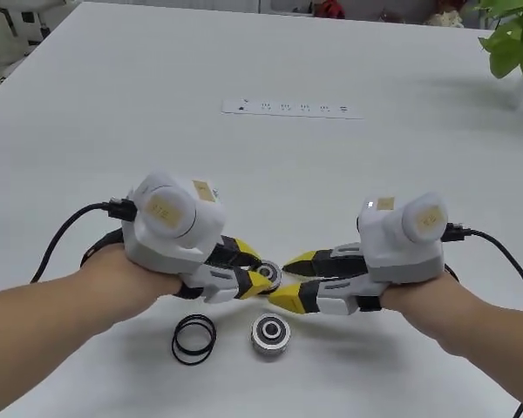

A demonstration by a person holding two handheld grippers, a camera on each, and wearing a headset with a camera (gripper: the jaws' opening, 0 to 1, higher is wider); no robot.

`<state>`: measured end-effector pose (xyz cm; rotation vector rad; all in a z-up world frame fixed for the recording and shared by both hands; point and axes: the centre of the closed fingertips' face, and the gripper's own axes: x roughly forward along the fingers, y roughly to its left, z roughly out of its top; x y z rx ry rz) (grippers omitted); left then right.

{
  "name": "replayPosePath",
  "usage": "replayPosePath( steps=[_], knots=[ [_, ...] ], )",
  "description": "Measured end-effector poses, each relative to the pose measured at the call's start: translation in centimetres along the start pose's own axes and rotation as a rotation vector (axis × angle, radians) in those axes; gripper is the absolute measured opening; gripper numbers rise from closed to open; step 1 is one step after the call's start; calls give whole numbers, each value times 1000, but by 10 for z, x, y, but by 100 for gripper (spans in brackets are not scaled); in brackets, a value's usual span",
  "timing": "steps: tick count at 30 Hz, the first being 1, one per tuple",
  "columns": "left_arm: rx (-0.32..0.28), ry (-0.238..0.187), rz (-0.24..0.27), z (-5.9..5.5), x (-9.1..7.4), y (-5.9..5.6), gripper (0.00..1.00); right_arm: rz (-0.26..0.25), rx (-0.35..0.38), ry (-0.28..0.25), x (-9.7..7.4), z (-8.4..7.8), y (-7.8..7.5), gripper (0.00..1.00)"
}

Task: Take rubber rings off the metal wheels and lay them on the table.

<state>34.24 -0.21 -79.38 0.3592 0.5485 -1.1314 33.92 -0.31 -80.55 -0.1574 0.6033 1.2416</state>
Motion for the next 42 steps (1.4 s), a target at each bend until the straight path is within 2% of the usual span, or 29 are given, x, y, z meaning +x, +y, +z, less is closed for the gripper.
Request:
replayPosePath(
  steps=[5, 14, 20, 28, 35, 42],
  knots=[
    [14, -3, 13, 1, 2, 3, 14, 0, -1, -2, 2, 0, 1, 30],
    [-22, -13, 31, 0, 1, 3, 14, -24, -10, -7, 6, 3, -2, 29],
    [-37, -17, 37, 0, 0, 4, 13, -28, -71, 10, 9, 1, -1, 23],
    [-50, -22, 37, 0, 0, 5, 13, -24, -90, 14, 6, 2, -2, 20],
    [-56, -26, 48, 0, 0, 5, 13, -16, -81, 20, 2, -1, -3, 13],
    [-64, -28, 53, 0, 0, 5, 13, -17, -80, 20, 2, -1, -4, 13]
  ],
)
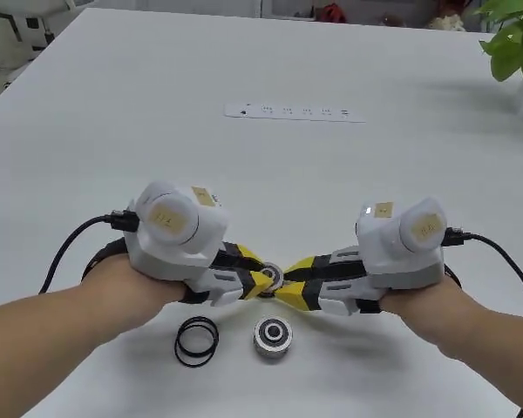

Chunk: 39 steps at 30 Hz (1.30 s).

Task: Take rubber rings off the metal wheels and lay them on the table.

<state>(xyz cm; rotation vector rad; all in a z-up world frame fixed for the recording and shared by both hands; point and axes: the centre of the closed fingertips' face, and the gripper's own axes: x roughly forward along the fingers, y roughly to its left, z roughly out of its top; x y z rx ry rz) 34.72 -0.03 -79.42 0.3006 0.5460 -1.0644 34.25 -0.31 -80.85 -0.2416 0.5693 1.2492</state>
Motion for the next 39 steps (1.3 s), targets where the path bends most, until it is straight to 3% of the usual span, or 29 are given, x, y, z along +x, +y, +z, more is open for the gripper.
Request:
replayPosePath(
  steps=[10, 24, 28, 39],
  knots=[
    [-12, -3, 12, 0, 0, 1, 12, 4, 46, 1, -1, -3, -5, 4],
    [14, 15, 22, -1, -1, -1, 12, -16, 266, -41, -4, -5, -12, 0],
    [17, 20, 26, -1, -1, -1, 12, -21, 342, -88, -8, 1, -16, 0],
    [24, 29, 47, -1, 0, -1, 11, -11, 419, -150, -12, 13, -6, 0]
  ],
)
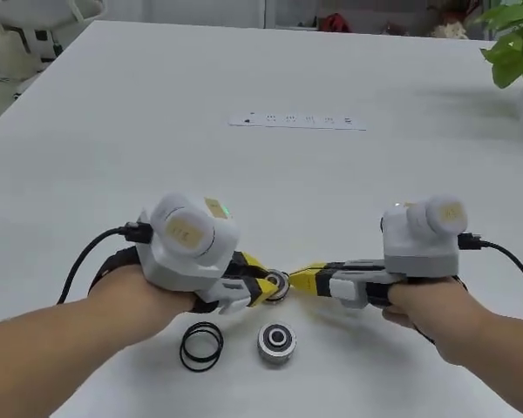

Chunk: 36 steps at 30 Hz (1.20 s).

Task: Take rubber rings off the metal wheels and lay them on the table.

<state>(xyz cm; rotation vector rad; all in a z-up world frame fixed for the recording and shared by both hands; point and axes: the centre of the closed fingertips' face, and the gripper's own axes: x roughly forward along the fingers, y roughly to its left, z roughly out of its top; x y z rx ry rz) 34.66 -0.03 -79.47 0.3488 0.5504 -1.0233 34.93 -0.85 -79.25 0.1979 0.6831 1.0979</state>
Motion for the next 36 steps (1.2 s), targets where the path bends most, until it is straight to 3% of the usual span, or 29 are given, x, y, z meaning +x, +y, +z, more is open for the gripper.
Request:
replayPosePath(
  steps=[11, 31, 35, 36],
  knots=[
    [-5, 9, 25, 1, 1, -1, 11, 3, 15, 2, -1, 1, 5, 0],
    [-1, 12, 23, 0, 2, -1, 11, 38, 11, -6, 1, 2, 10, 0],
    [0, 13, 24, 1, 2, -2, 11, 61, 11, -10, 2, 3, 15, 0],
    [-1, 13, 27, 1, 2, -2, 11, 122, 21, -24, 4, 6, 28, 0]
  ],
)
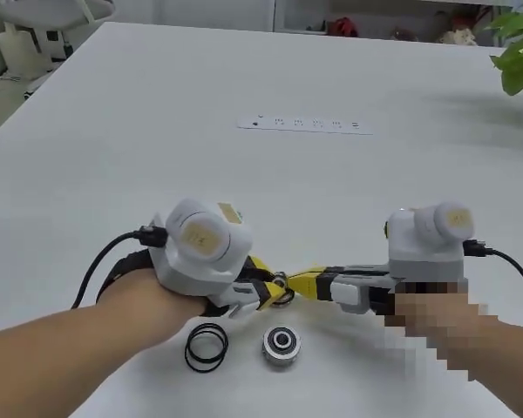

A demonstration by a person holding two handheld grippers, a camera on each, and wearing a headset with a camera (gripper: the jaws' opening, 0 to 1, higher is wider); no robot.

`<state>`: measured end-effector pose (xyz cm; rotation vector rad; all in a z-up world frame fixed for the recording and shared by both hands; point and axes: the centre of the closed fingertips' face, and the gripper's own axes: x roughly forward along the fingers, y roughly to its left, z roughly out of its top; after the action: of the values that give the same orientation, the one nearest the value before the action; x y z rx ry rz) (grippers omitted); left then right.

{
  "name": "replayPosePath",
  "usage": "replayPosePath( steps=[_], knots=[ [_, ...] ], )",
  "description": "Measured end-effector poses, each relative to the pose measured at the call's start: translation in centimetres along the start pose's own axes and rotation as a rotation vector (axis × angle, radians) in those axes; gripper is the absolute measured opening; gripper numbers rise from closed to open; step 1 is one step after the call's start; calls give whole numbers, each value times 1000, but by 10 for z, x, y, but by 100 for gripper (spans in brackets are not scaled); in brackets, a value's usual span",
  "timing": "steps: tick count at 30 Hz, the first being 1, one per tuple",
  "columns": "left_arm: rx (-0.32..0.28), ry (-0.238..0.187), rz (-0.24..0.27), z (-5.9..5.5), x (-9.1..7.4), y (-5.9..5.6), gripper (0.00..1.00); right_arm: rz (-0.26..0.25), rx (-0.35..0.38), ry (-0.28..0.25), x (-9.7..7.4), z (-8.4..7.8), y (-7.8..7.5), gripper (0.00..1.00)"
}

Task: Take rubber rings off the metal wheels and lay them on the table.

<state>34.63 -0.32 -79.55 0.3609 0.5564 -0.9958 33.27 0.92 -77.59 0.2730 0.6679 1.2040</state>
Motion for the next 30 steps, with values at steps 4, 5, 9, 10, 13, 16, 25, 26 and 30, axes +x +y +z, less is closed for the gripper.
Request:
replayPosePath(
  steps=[4, 5, 9, 10, 13, 16, 25, 26, 30],
  knots=[
    [-3, -2, 1, 0, 0, 0, 11, -39, -20, 13, 0, -1, -9, 0],
    [-3, -2, 2, 0, 0, 0, 11, -49, -20, 15, -2, -2, -14, 0],
    [-2, -9, 2, 0, 0, -1, 11, -64, -15, 12, -7, -4, -16, 0],
    [0, -9, 1, 0, 0, 0, 12, -66, -16, 12, -7, -4, -16, 0],
    [6, -24, -8, 1, 0, 0, 12, -70, -22, 8, -7, -2, -16, 0],
    [-3, -39, -16, 1, 0, -1, 13, -72, -25, 12, -6, -2, -17, 0],
    [-7, -25, -32, 1, -3, -1, 16, -77, -3, -5, -9, 1, -23, 0],
    [2, -22, -38, 0, -4, -1, 17, -75, -4, -3, -8, 1, -23, 0],
    [15, -23, -54, 2, -12, -3, 23, -70, -3, -7, -8, 2, -22, 0]
  ],
)
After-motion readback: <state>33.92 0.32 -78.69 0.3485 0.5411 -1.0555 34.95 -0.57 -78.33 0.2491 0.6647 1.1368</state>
